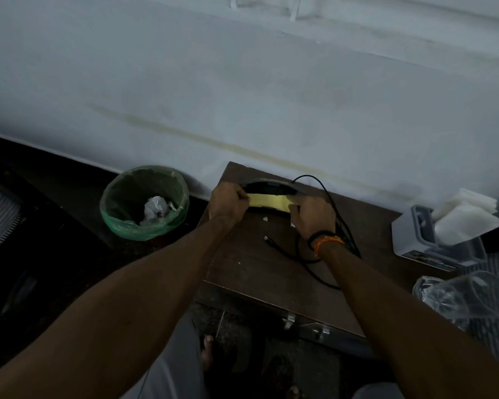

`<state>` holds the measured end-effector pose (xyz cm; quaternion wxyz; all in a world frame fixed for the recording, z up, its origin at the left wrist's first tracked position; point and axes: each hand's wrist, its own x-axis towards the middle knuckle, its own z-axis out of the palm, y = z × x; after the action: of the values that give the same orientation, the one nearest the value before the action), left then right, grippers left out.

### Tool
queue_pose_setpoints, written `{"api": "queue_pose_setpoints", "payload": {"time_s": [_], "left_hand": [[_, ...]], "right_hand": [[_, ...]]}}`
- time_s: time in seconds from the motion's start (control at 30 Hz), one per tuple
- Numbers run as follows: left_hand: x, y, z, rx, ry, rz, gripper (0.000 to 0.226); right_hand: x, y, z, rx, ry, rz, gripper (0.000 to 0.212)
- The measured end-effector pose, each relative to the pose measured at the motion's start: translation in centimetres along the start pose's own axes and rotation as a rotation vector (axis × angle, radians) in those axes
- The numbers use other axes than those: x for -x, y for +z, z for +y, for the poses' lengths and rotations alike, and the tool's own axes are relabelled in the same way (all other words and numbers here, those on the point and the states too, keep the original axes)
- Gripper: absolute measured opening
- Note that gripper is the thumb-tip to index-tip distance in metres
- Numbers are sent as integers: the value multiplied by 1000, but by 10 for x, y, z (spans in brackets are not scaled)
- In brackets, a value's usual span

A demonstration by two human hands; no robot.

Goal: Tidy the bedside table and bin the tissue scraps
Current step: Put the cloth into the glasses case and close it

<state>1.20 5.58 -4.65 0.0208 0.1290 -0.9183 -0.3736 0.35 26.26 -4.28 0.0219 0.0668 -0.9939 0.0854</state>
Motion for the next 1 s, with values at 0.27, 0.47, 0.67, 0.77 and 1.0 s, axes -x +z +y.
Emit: {"api": "queue_pose_setpoints", "payload": {"time_s": [0.27,0.47,0.67,0.77,1.0], "left_hand": [[-2,0,-1,-22,-24,2,22],[-4,4,-5,56,-51,18,13],[3,-1,-1,94,-135,73,27],[10,-2,6,81,-157,92,35],[26,-3,15,-41,-127,92,24]], "right_hand": [[-2,-5,8,20,18,-54,32],[13,-17,19,-102,-117,36,32],[34,-45,60,-232,-34,113,15],[44,-56,80,-191,-7,5,20],[70,-66,94,-150,122,-166,12]]}}
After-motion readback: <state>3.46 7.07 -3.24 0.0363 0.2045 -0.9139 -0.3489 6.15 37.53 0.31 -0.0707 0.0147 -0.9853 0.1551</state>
